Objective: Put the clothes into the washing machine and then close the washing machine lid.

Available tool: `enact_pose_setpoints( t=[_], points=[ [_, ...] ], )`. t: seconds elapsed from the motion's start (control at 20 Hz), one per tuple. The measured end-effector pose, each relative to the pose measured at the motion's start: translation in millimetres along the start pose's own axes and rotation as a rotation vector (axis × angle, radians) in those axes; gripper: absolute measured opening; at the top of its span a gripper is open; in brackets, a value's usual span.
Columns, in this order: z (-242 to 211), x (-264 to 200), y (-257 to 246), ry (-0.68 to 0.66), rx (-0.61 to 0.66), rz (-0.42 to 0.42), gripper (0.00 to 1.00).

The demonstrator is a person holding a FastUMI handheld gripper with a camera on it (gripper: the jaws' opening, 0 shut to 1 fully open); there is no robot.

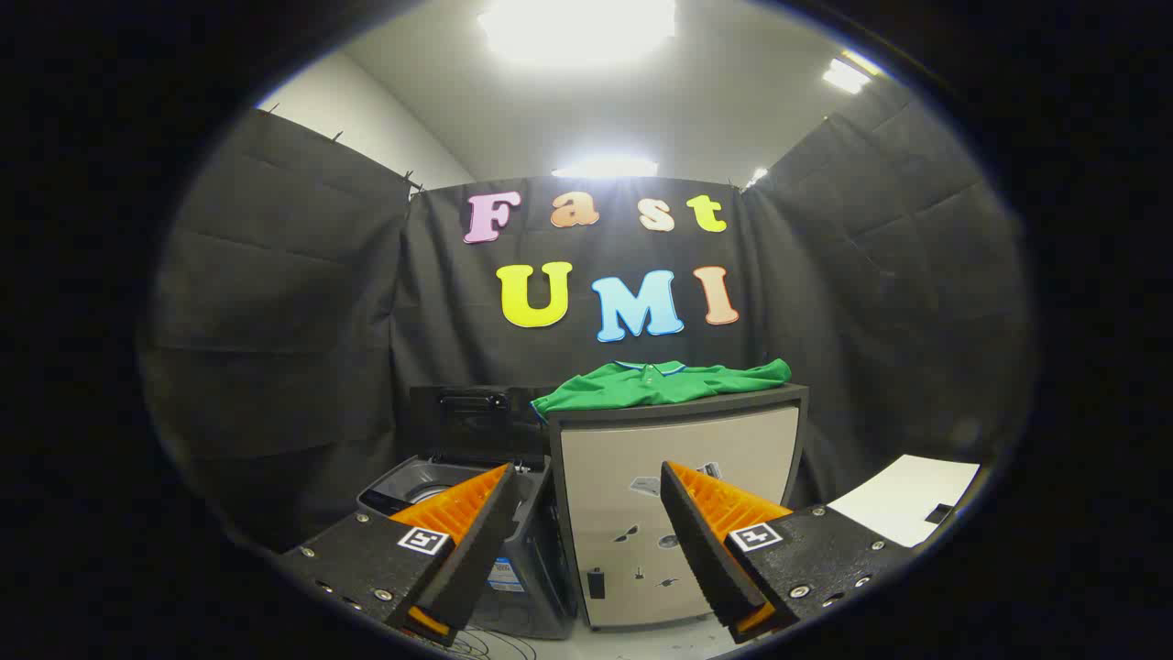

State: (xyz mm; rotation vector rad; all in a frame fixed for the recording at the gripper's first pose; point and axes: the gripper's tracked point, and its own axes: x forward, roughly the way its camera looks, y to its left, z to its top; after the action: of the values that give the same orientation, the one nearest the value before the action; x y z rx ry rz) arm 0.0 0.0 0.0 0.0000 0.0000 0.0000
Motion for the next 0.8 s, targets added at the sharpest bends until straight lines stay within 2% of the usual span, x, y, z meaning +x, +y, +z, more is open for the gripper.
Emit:
enact_pose_setpoints(
  t=[0.8],
  points=[
    [18.4, -3.8, -11.2, -0.024, 0.002, -0.004, 0.95]
  ],
)
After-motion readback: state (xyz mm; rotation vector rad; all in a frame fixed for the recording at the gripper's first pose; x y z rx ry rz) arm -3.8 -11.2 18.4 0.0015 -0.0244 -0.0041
